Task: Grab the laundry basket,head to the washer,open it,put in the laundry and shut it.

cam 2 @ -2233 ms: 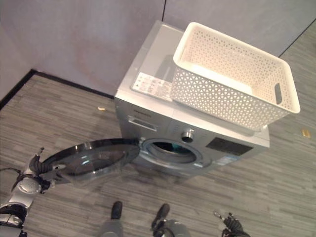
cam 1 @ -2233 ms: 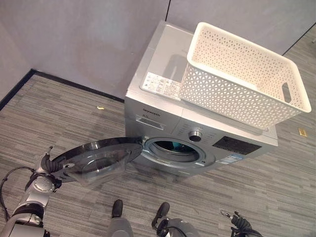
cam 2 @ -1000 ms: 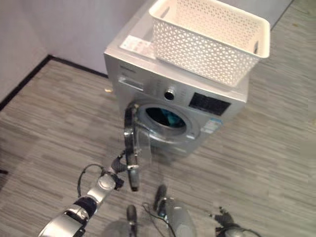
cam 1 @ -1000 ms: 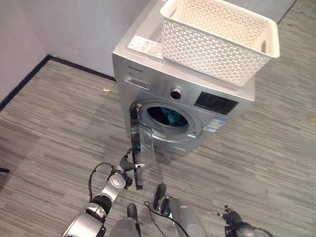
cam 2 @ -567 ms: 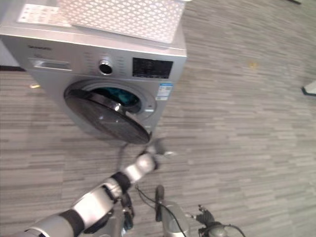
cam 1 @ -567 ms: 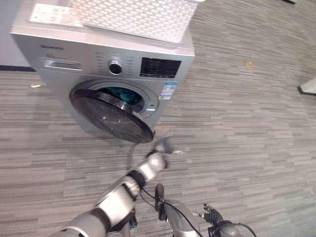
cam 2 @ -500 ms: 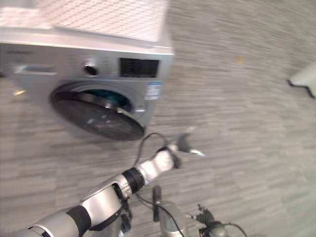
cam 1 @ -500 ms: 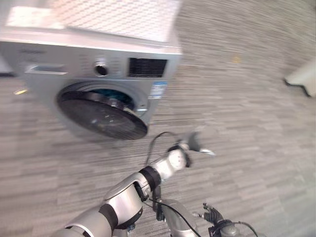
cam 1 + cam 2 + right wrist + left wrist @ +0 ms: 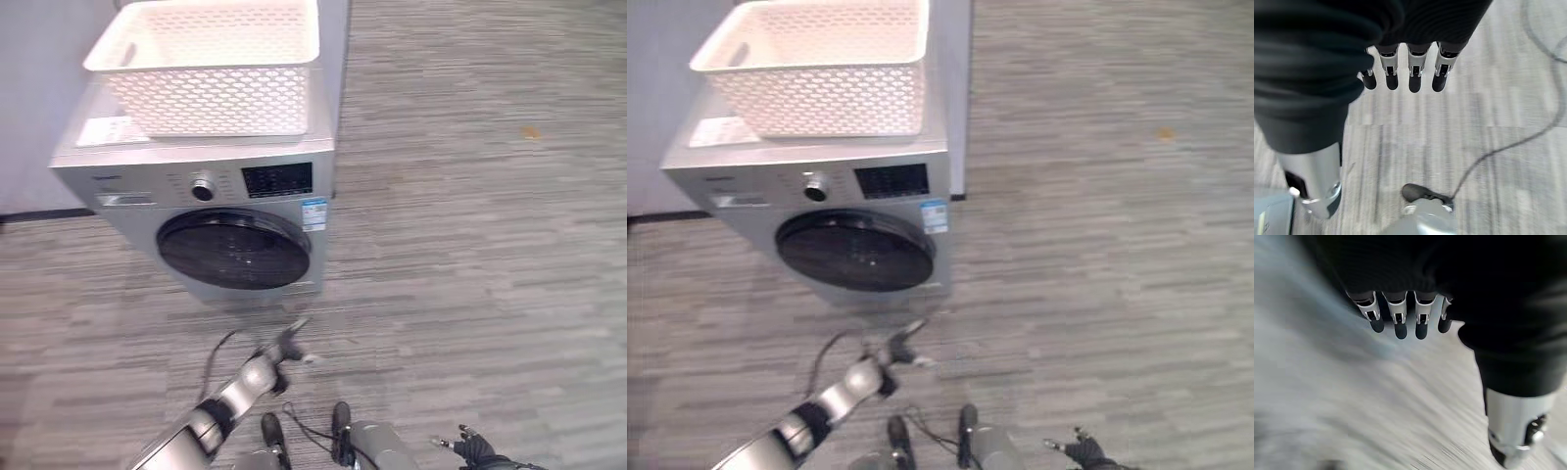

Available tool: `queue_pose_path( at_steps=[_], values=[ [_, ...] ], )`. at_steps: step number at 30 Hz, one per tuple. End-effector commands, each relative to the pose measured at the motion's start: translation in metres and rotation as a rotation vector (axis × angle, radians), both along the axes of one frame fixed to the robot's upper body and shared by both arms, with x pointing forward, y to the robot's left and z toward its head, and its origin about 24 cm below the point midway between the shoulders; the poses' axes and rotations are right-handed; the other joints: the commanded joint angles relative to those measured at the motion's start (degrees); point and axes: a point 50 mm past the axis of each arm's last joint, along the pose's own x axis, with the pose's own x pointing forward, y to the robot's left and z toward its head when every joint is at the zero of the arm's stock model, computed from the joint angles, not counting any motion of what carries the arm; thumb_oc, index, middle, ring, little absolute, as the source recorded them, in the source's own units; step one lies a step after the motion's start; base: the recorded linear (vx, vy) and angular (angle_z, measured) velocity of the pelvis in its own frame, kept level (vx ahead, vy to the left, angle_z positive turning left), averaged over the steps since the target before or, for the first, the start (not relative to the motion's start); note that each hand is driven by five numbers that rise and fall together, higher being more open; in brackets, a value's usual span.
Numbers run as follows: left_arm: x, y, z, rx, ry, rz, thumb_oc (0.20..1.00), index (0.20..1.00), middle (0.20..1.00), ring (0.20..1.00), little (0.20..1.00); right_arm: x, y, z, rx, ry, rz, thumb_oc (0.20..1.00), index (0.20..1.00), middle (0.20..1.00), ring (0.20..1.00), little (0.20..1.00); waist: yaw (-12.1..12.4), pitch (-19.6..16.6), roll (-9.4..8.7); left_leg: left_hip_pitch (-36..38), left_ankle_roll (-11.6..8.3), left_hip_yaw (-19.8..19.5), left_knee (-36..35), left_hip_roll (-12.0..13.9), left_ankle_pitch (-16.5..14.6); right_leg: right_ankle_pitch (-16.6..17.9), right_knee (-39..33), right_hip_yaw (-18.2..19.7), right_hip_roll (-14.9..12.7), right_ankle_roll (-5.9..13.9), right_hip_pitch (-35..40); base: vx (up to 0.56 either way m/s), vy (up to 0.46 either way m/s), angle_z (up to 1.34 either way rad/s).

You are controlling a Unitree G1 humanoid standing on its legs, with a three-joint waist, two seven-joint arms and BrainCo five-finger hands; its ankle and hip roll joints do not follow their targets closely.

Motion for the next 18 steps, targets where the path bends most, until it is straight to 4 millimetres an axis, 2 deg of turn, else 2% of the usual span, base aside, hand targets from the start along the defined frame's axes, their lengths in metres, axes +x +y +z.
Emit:
queue_pose_path(
  at_steps=[1, 3, 5, 9, 13, 15, 16, 18],
  values=[
    [0.005, -0.016, 0.011, -0.126, -0.06, -0.02, 1.0, 1.0, 1.0, 1.0, 1.0, 0.007, 0.003, 0.001, 0.002, -0.027, 0.01, 1.0, 1.0, 1.0, 1.0, 1.0, 1.68, 1.25, -2.03, 1.26, 0.32, -2.1, -2.45, -1.63, 0.4, 10.98, -15.88, 2.68, -1.44, 7.56, 5.56, 0.07, 0.031, 0.54],
    [-0.022, 0.013, -0.009, -0.064, 0.033, 0.072, 1.0, 1.0, 1.0, 1.0, 1.0, 0.011, 0.009, 0.001, 0.023, -0.043, 0.027, 1.0, 1.0, 1.0, 1.0, 1.0, 2.63, 0.64, -1.83, 2.48, 0.33, -2.64, -2.68, -1.64, 0.17, 10.44, -15.67, 2.14, -1.45, 7.44, 7.15, 0.1, 0.021, 0.22],
    [-0.042, 0.033, -0.021, -0.022, 0.099, 0.145, 1.0, 1.0, 1.0, 1.0, 1.0, 0.013, 0.013, 0.001, 0.033, -0.059, 0.051, 1.0, 1.0, 1.0, 1.0, 1.0, 3.21, 0.03, -2.11, 3.04, 0.49, -3.25, -2.46, -1.78, -0.06, 10.0, -15.45, 1.52, -1.51, 7.23, 8.28, 0.09, 0.02, 0.31],
    [-0.08, 0.056, -0.042, 0.056, 0.231, 0.267, 1.0, 1.0, 1.0, 1.0, 1.0, 0.017, 0.02, 0.001, 0.052, -0.076, 0.081, 1.0, 1.0, 1.0, 1.0, 1.0, 4.27, -1.52, -2.67, 4.01, 0.88, -4.59, -1.94, -2.22, -1.22, 8.95, -14.79, 0.2, -1.86, 7.24, 9.87, 0.07, 0.046, 0.17],
    [-0.107, 0.067, -0.054, 0.097, 0.328, 0.346, 1.0, 1.0, 1.0, 1.0, 1.0, 0.016, 0.028, -0.001, 0.06, -0.063, 0.114, 1.0, 1.0, 1.0, 1.0, 1.0, 5.2, -2.35, -3.19, 4.73, 1.51, -5.59, -0.39, -2.72, -3.01, 7.39, -12.81, -0.3, -2.27, 7.1, 10.94, 0.05, 0.07, 0.07],
    [-0.112, 0.069, -0.056, 0.104, 0.345, 0.361, 1.0, 1.0, 1.0, 1.0, 1.0, 0.017, 0.029, -0.001, 0.059, -0.062, 0.118, 1.0, 1.0, 1.0, 1.0, 1.0, 5.33, -2.59, -3.3, 4.47, 1.74, -5.97, 0.14, -2.93, -3.26, 7.23, -12.39, -0.5, -2.43, 7.03, 10.91, 0.03, 0.084, 0.08],
    [-0.13, 0.074, -0.061, 0.13, 0.413, 0.402, 1.0, 1.0, 1.0, 1.0, 1.0, 0.018, 0.033, -0.002, 0.069, -0.058, 0.137, 1.0, 1.0, 1.0, 1.0, 1.0, 5.77, -2.92, -3.6, 4.75, 2.23, -6.4, 0.89, -3.33, -4.24, 6.8, -11.66, -0.59, -2.79, 7.13, 11.32, 0.05, 0.102, 0.11],
    [-0.14, 0.077, -0.064, 0.142, 0.447, 0.419, 1.0, 1.0, 1.0, 1.0, 1.0, 0.018, 0.035, -0.003, 0.074, -0.053, 0.142, 1.0, 1.0, 1.0, 1.0, 1.0, 6.1, -3.1, -3.67, 5.03, 2.66, -6.44, 1.32, -3.67, -4.89, 6.66, -11.12, -0.3, -2.99, 7.3, 11.52, 0.04, 0.126, 0.12]
  ],
)
